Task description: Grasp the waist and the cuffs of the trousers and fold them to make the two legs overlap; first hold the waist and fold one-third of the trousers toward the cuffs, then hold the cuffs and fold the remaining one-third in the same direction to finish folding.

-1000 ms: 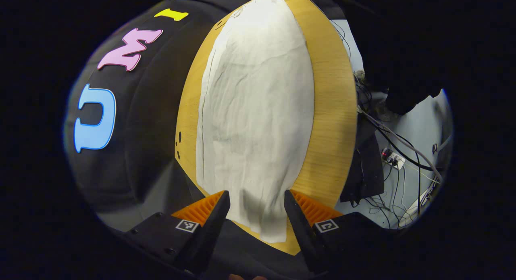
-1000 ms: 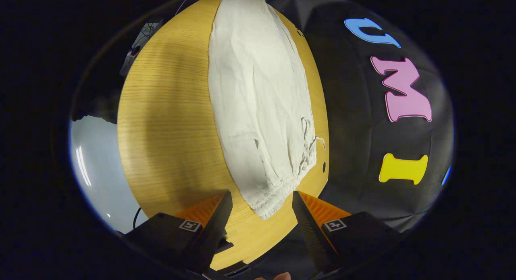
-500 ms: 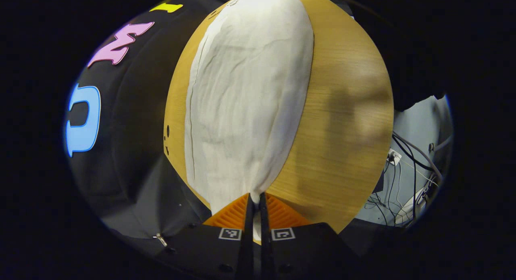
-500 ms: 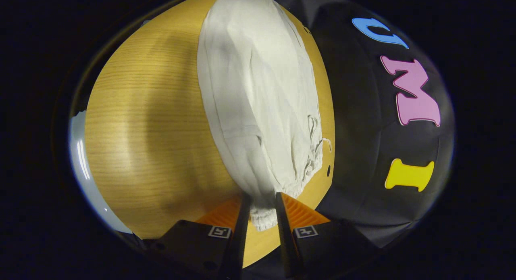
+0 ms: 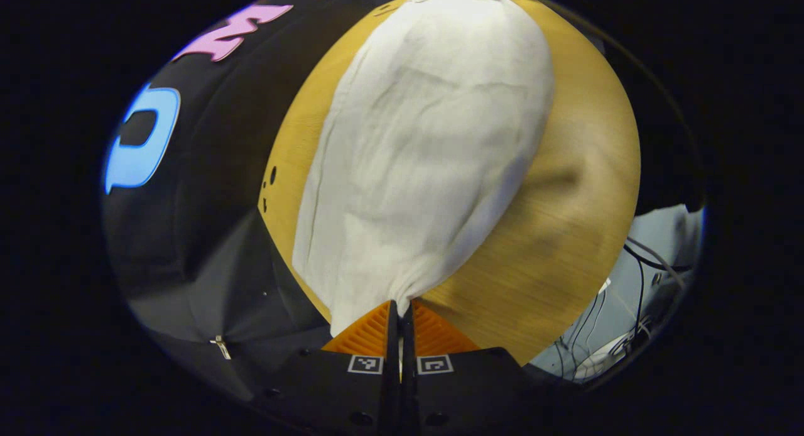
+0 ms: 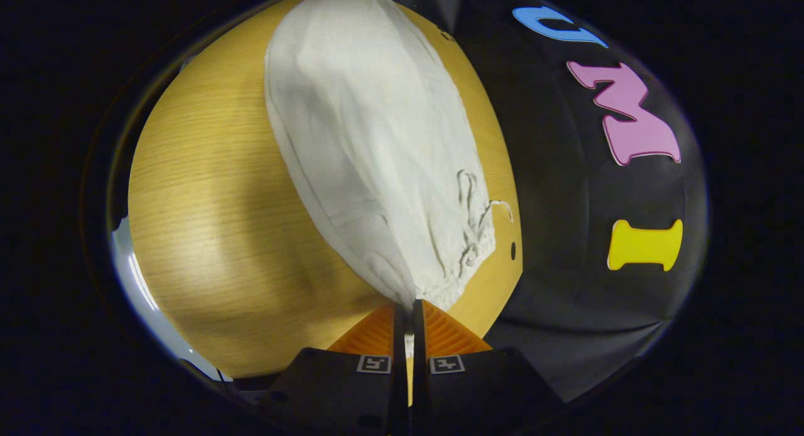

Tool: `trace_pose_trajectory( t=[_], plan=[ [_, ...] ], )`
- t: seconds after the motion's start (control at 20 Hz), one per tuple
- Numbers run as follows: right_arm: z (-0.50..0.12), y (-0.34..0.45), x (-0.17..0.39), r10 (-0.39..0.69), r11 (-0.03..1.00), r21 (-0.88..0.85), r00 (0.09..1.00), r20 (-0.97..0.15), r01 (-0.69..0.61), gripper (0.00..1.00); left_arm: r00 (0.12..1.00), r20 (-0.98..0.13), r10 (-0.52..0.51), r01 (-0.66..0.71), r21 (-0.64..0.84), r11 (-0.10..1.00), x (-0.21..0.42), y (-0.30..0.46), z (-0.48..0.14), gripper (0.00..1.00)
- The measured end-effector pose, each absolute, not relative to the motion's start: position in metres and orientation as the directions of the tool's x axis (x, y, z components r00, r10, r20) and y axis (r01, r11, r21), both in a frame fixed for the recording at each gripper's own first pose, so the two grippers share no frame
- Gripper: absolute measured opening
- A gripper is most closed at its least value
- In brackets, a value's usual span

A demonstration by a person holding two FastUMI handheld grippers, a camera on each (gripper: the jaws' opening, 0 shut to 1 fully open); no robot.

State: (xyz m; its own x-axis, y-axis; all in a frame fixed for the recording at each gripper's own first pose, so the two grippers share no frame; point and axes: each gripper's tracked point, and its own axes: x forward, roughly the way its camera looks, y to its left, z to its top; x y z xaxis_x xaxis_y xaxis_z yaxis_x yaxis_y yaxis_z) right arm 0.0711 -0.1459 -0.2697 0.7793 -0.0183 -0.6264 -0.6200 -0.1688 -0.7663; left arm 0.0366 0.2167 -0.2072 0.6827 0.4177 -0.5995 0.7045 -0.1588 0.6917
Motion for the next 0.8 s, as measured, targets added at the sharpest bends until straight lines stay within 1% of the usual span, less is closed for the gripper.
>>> trace_pose_trajectory(
  t=[0.1,0.2,0.4,0.5,0.55,0.6,0.65,0.7,0.8],
  plan=[
    [-0.245,-0.131,0.077,0.018,-0.107,-0.811,0.814,-0.58,-0.575,0.07,0.714,-0.581,0.391,0.668,0.732,-0.133,0.042,0.2,-0.193,0.05],
    [-0.222,-0.115,0.087,0.049,-0.062,-0.846,0.845,-0.532,-0.529,0.07,0.749,-0.554,0.364,0.63,0.765,-0.131,0.052,0.186,-0.171,0.05],
    [-0.191,-0.088,0.115,0.081,0.037,-0.884,0.883,-0.463,-0.467,0.07,0.802,-0.501,0.326,0.553,0.828,-0.088,0.087,0.16,-0.142,0.05],
    [-0.185,-0.079,0.129,0.075,0.086,-0.89,0.893,-0.443,-0.448,0.07,0.817,-0.481,0.32,0.523,0.851,-0.056,0.104,0.151,-0.133,0.05],
    [-0.183,-0.077,0.138,0.065,0.115,-0.891,0.898,-0.435,-0.44,0.07,0.818,-0.476,0.323,0.515,0.856,-0.045,0.113,0.149,-0.13,0.08],
    [-0.182,-0.076,0.145,0.052,0.145,-0.889,0.9,-0.432,-0.435,0.07,0.817,-0.476,0.326,0.512,0.858,-0.03,0.12,0.146,-0.129,0.05],
    [-0.181,-0.075,0.152,0.039,0.18,-0.884,0.902,-0.431,-0.43,0.07,0.813,-0.479,0.331,0.512,0.859,-0.014,0.125,0.145,-0.128,0.07],
    [-0.182,-0.075,0.158,0.019,0.215,-0.877,0.9,-0.435,-0.429,0.07,0.811,-0.478,0.338,0.507,0.862,0.003,0.132,0.145,-0.126,0.05],
    [-0.18,-0.078,0.173,-0.02,0.274,-0.873,0.905,-0.424,-0.403,0.07,0.81,-0.47,0.351,0.484,0.874,0.053,0.144,0.145,-0.122,0.05]
  ],
)
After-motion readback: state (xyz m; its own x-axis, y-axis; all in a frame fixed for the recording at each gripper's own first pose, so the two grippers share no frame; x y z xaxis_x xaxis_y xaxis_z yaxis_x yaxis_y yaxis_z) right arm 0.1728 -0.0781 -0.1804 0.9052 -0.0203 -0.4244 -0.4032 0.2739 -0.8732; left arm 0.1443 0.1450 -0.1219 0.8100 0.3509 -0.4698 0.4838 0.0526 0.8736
